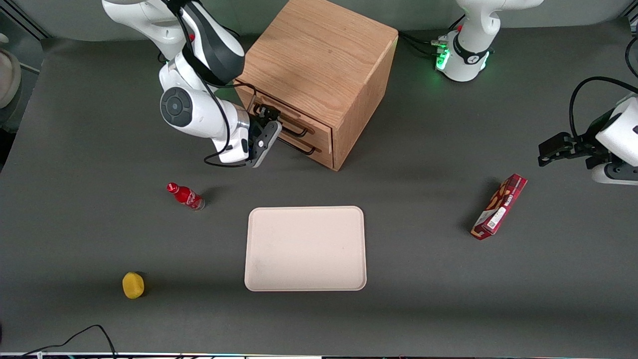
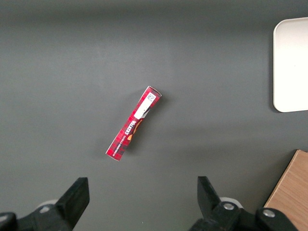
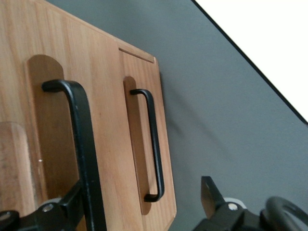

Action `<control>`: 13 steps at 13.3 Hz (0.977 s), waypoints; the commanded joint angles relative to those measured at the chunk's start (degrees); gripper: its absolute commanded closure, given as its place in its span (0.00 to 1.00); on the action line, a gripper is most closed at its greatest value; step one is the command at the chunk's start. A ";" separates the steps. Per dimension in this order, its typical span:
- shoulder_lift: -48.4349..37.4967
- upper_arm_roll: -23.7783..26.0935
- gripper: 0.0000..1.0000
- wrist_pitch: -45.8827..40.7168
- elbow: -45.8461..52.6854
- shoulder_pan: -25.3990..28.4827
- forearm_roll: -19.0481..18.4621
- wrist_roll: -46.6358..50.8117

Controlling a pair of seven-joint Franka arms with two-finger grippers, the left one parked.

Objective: Open upper drawer
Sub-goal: 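Pull the upper drawer outward from the cabinet with the right gripper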

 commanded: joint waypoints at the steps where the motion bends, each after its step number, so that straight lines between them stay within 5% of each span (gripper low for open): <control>1: 1.97 -0.36 0.00 0.45 1.91 -0.22 -1.21 -1.40; 13: 6.37 -4.58 0.00 -0.34 7.45 -0.13 -3.76 -3.59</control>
